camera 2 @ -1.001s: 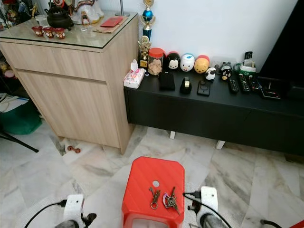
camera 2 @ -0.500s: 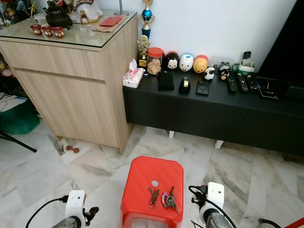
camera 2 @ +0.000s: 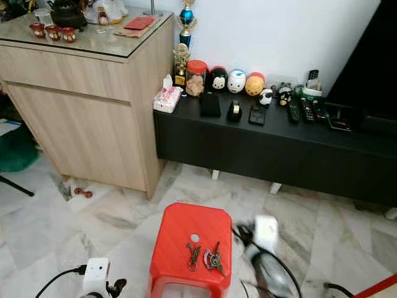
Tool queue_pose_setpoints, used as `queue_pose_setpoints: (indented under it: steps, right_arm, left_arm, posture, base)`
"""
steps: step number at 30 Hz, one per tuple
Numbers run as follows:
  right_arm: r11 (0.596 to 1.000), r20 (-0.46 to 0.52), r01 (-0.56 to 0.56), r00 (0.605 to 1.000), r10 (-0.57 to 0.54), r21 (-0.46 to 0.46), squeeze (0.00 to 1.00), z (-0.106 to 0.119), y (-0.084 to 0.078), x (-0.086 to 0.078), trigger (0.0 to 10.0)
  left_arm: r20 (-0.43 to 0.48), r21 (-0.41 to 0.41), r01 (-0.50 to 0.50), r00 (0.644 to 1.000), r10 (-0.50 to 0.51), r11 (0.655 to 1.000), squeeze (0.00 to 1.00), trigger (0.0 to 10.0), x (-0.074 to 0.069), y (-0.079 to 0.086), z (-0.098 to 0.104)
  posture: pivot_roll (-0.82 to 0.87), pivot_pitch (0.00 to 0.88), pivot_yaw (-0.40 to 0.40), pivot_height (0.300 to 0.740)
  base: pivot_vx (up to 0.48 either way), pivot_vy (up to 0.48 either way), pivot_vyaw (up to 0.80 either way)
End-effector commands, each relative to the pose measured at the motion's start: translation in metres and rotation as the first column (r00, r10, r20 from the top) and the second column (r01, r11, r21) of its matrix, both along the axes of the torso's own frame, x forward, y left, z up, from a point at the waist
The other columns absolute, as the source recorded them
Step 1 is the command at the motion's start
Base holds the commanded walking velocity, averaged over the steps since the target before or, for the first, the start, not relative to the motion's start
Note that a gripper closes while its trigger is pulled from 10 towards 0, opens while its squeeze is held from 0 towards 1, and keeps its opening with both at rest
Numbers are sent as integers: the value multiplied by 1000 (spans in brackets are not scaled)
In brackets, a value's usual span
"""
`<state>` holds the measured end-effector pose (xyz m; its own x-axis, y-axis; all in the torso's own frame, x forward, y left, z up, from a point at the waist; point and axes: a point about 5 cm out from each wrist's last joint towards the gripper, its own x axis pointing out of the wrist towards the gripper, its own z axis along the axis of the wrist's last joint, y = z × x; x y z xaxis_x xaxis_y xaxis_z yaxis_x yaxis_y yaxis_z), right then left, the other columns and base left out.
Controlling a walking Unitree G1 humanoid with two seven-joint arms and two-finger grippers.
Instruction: Hang keys on a hook
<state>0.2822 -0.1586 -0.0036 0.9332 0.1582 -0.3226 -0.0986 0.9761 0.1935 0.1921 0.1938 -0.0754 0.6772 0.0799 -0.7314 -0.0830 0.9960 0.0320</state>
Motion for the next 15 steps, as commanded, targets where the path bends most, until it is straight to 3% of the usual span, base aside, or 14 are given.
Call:
queue_pose_setpoints:
  steps: [1,4,15]
  right_arm:
    - [999,-23,30,999,-30,-22,0,-5,-8,-6,10000]
    - [999,1,41,999,-41,-12,0,-1,-9,-2,10000]
    - [999,1,21,1000,-21,-28,0,0,-10,-1,10000]
  left_arm:
    - [-13,4,-19,1000,19,1000,0,10000,-6,2,-3]
    - [-20,4,-6,1000,7,1000,0,10000,-7,1,-3]
    - [-16,2,-10,1000,10,1000,0,10000,-8,-1,-4]
  posture:
    - [47,0,-119,691]
    - [19,0,-112,672]
    - [17,8,-123,672]
  base:
    - [0,0,0]
    - [0,0,0]
    - [0,0,0]
